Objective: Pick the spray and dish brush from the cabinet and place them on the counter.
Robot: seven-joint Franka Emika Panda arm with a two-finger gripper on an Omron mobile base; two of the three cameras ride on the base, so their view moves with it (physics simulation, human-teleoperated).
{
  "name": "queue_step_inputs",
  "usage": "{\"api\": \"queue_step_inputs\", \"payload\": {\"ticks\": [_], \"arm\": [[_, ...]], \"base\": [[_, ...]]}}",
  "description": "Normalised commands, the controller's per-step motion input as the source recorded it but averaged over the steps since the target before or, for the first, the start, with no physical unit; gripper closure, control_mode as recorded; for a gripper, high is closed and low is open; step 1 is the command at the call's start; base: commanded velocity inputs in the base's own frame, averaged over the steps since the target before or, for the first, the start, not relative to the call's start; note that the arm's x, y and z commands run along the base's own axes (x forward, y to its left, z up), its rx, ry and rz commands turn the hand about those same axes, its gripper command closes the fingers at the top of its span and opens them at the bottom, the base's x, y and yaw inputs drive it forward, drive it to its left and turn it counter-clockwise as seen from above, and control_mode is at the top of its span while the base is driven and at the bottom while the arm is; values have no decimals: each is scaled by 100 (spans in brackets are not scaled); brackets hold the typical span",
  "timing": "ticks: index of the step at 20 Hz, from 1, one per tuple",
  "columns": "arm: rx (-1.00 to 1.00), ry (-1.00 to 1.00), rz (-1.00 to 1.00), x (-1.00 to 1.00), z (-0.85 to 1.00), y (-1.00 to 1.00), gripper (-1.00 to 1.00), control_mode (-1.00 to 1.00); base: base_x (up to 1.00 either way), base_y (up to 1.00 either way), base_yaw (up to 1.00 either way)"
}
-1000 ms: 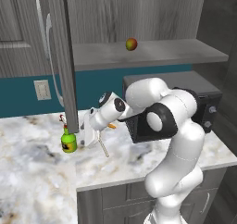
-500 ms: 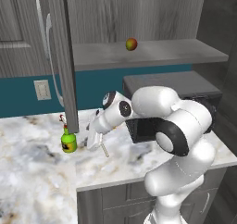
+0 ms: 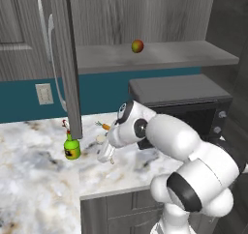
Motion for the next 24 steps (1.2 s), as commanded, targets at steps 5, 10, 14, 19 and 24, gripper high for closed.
{"api": "queue_step_inputs", "payload": {"ticks": [5,10,14,19,24], "arm": [[-1,9,-26,-7,39,-41,-100,-100],[0,20,-26,0,59,-40,-100,-100],[4,21,-16,-3,82,-15,-100,-100],[2,13,-5,-33,86,3,-100,-100],[0,13,0,-46,73,16,-100,-100]], "base": [[0,0,0],[0,0,0],[0,0,0],[0,0,0],[0,0,0]]}}
